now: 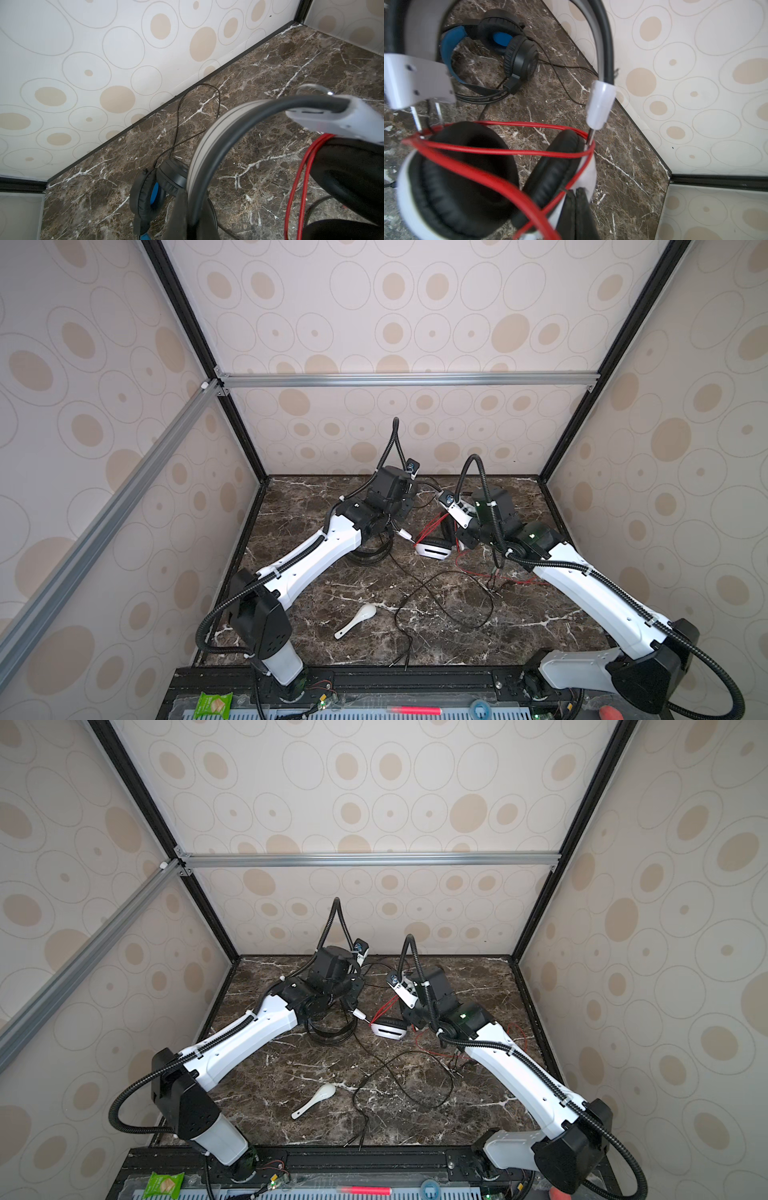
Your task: Wrap the headphones
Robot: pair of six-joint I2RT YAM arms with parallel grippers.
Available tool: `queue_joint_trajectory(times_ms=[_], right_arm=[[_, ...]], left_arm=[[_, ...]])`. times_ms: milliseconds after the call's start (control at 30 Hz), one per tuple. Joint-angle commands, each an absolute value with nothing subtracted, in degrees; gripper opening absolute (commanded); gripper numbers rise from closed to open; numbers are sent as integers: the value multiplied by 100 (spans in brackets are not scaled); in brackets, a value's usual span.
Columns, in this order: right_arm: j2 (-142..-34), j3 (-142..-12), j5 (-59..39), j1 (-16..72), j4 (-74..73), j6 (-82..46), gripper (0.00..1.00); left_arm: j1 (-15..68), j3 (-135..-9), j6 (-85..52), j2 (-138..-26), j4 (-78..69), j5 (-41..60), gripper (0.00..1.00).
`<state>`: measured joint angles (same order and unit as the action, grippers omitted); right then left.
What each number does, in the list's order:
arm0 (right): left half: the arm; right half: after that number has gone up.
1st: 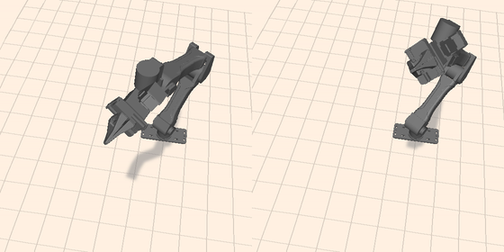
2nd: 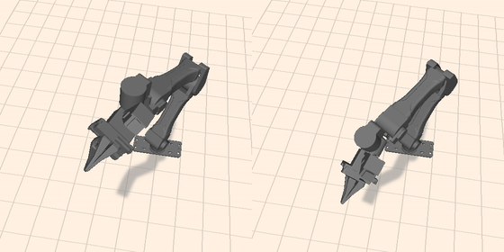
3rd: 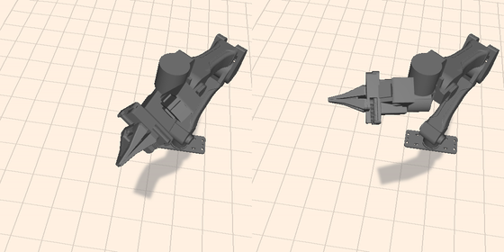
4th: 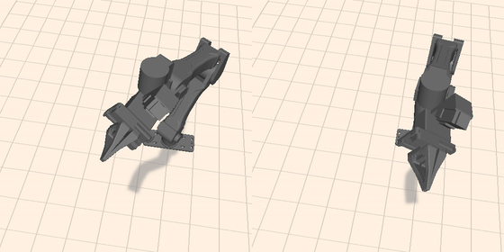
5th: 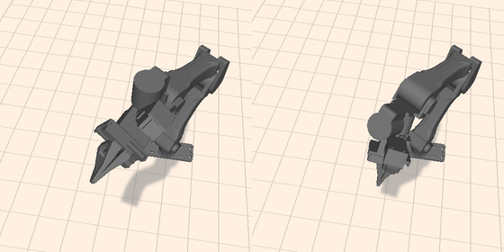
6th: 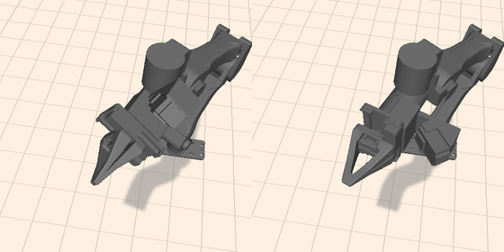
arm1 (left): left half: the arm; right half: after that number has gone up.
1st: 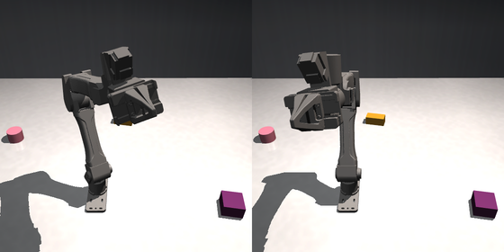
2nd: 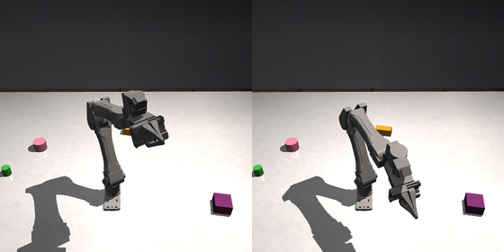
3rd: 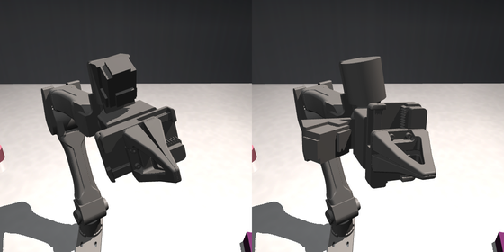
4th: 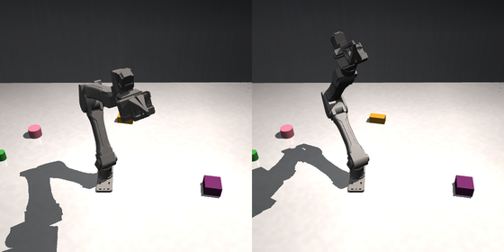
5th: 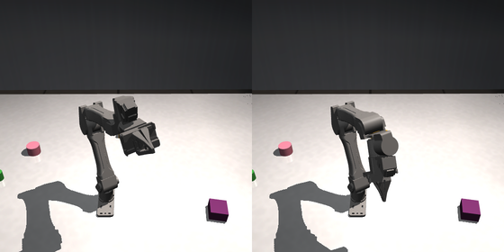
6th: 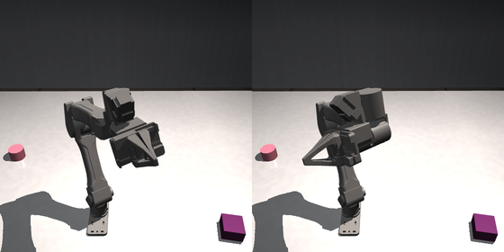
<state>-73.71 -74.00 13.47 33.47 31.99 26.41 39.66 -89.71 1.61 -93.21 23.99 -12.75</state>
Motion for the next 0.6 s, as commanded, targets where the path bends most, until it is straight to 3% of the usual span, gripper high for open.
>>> queue_joint_trajectory(times_ms=[0, 567], right_arm=[[-7435, -7644, 1396, 3160, 3351, 2810, 5], [-7489, -7418, 438, 2062, 2826, 1905, 15]], left_arm=[[3949, -8918, 220, -8984, 2416, -996, 0], [3962, -9662, -340, -8806, 2829, 720, 0]])
